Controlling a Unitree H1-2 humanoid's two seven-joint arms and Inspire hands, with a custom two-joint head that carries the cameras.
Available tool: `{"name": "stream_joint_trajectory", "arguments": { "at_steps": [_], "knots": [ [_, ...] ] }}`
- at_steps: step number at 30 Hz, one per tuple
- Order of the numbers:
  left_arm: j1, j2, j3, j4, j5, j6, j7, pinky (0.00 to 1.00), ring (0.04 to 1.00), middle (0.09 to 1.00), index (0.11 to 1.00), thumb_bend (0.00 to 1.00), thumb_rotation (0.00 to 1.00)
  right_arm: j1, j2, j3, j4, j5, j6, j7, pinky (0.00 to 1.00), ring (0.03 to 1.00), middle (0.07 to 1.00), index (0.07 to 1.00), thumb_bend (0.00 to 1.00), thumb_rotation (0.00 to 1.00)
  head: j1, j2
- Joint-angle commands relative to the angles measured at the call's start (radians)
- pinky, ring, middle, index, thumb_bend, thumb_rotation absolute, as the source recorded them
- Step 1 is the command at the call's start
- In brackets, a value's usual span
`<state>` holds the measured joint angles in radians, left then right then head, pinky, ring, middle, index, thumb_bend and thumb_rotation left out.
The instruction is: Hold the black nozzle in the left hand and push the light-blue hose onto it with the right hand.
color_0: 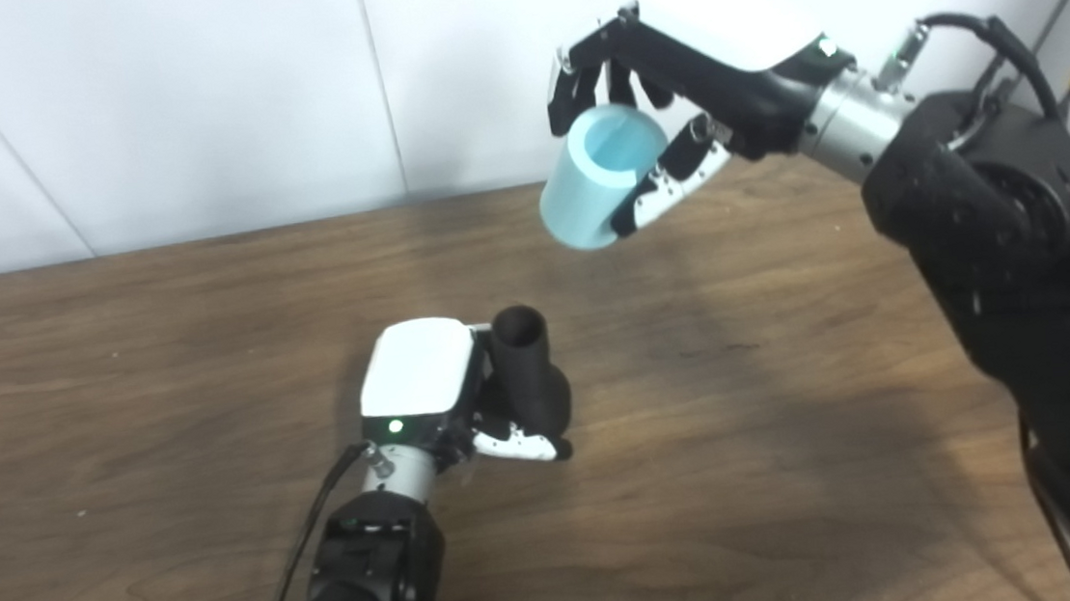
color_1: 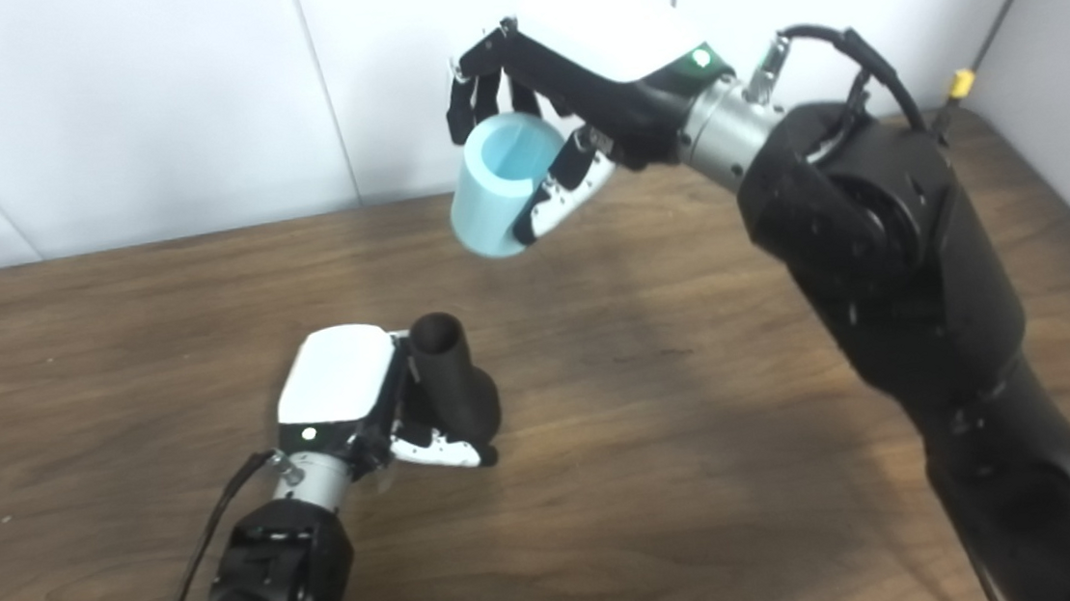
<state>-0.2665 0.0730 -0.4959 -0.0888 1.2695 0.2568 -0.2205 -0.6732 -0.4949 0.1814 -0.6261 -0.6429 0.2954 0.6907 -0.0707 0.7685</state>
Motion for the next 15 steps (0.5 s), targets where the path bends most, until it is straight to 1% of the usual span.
{"name": "stream_joint_trajectory", "arguments": {
  "at_steps": [1,2,3,4,6,7,8,10,11,14,15],
  "knots": [
    [-0.029,-0.021,-0.013,-0.001,0.006,-0.004,0.005,0.35,0.477,0.444,0.489,0.53,0.00,-0.059,-0.009,-0.003,-0.019,0.000,-0.012,0.002,0.23,0.339,0.459,0.525,0.51,0.00,0.003,0.001],
    [-0.030,-0.025,-0.015,0.000,0.006,-0.001,0.003,0.36,0.480,0.447,0.489,0.53,0.00,-0.064,-0.006,0.006,-0.018,-0.006,-0.018,0.008,0.21,0.328,0.449,0.528,0.51,0.00,0.010,0.001],
    [-0.032,-0.030,-0.016,0.001,0.009,0.005,-0.004,0.36,0.483,0.453,0.488,0.53,0.00,-0.068,-0.004,0.015,-0.016,-0.015,-0.025,0.014,0.22,0.330,0.451,0.528,0.51,0.00,0.015,0.002],
    [-0.033,-0.033,-0.017,0.002,0.012,0.010,-0.009,0.37,0.493,0.465,0.487,0.53,0.00,-0.070,-0.003,0.021,-0.014,-0.019,-0.030,0.017,0.33,0.336,0.450,0.529,0.51,0.00,0.017,0.002],
    [-0.037,-0.039,-0.020,0.007,0.018,0.018,-0.014,0.37,0.498,0.475,0.485,0.53,0.00,-0.074,0.001,0.030,-0.011,-0.012,-0.026,0.031,0.48,0.352,0.461,0.528,0.51,0.00,0.023,0.003],
    [-0.038,-0.042,-0.021,0.008,0.018,0.020,-0.016,0.37,0.496,0.473,0.486,0.53,0.00,-0.076,0.003,0.035,-0.012,-0.014,-0.020,0.040,0.60,0.361,0.468,0.527,0.51,0.00,0.027,0.005],
    [-0.040,-0.044,-0.021,0.010,0.015,0.021,-0.018,0.37,0.495,0.469,0.486,0.53,0.00,-0.076,0.005,0.041,-0.014,-0.019,-0.013,0.050,0.61,0.368,0.472,0.524,0.51,0.00,0.029,0.005],
    [-0.042,-0.047,-0.022,0.008,0.014,0.024,-0.029,0.38,0.498,0.475,0.485,0.53,0.00,-0.075,0.008,0.050,-0.016,-0.027,-0.002,0.069,0.60,0.376,0.476,0.524,0.52,0.00,0.031,0.005],
    [-0.044,-0.048,-0.023,0.007,0.015,0.027,-0.037,0.38,0.498,0.477,0.485,0.53,0.00,-0.073,0.010,0.052,-0.016,-0.025,0.003,0.077,0.66,0.377,0.476,0.528,0.52,0.00,0.032,0.007],
    [-0.046,-0.050,-0.025,0.006,0.019,0.034,-0.042,0.38,0.494,0.473,0.485,0.53,0.00,-0.061,0.007,0.052,-0.006,-0.003,-0.003,0.090,0.49,0.366,0.481,0.528,0.51,0.00,0.032,0.008],
    [-0.046,-0.050,-0.026,0.006,0.020,0.036,-0.042,0.38,0.494,0.473,0.486,0.53,0.00,-0.058,0.006,0.051,-0.004,0.002,-0.004,0.093,0.47,0.368,0.486,0.523,0.51,0.00,0.032,0.008]
  ]
}}
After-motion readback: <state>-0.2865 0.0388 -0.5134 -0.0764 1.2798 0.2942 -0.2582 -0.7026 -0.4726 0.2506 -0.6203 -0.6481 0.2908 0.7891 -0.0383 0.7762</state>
